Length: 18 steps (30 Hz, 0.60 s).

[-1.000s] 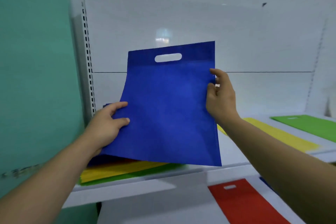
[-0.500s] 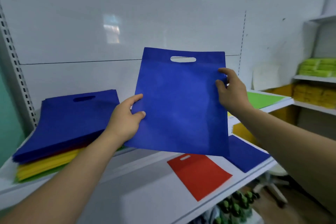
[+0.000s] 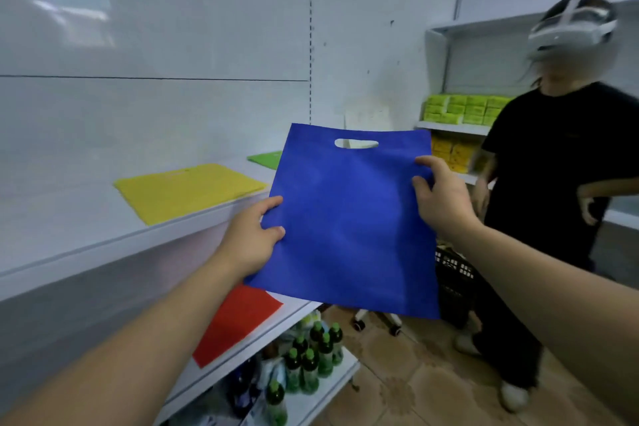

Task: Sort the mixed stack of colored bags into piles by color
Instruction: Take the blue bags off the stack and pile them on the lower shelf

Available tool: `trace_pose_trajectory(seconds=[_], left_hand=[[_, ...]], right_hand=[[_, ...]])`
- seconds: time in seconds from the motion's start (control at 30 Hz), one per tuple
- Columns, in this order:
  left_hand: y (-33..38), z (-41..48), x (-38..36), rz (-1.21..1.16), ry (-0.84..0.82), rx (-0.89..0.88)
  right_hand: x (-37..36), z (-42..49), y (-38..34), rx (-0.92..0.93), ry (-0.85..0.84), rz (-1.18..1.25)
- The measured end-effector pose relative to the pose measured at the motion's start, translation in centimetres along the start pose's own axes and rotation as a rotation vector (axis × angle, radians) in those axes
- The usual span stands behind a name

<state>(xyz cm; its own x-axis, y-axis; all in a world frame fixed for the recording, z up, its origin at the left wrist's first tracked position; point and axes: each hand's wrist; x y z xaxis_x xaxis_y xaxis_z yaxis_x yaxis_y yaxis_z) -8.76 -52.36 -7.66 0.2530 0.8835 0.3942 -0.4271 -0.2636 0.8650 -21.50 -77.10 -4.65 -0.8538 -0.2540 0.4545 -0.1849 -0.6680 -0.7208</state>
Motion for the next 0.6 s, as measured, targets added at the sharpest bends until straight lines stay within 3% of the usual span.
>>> trace_pose_trajectory(seconds=[0.27, 0.6], left_hand=[[0.6, 0.7, -12.8, 0.063, -0.102, 0.019], [-5.5, 5.7, -19.8, 0.133, -0.176, 0.106]], right_hand=[[5.8, 2.2, 10.7, -0.074, 0.019, -0.151], [-0.5, 6.4, 19.5, -0.202, -0.143, -0.201]])
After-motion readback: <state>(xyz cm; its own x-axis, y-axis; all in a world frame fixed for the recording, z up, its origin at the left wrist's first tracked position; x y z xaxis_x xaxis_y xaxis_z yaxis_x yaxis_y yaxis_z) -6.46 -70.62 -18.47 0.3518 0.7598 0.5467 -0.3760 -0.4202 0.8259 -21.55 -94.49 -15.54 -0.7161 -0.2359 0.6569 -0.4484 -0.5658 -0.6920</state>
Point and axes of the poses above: each hand's wrist, its own z-axis towards the middle knuckle, its own x-axis out of the back of the hand, y = z × x, and after that the axes turned 6 degrees about y, right-handed
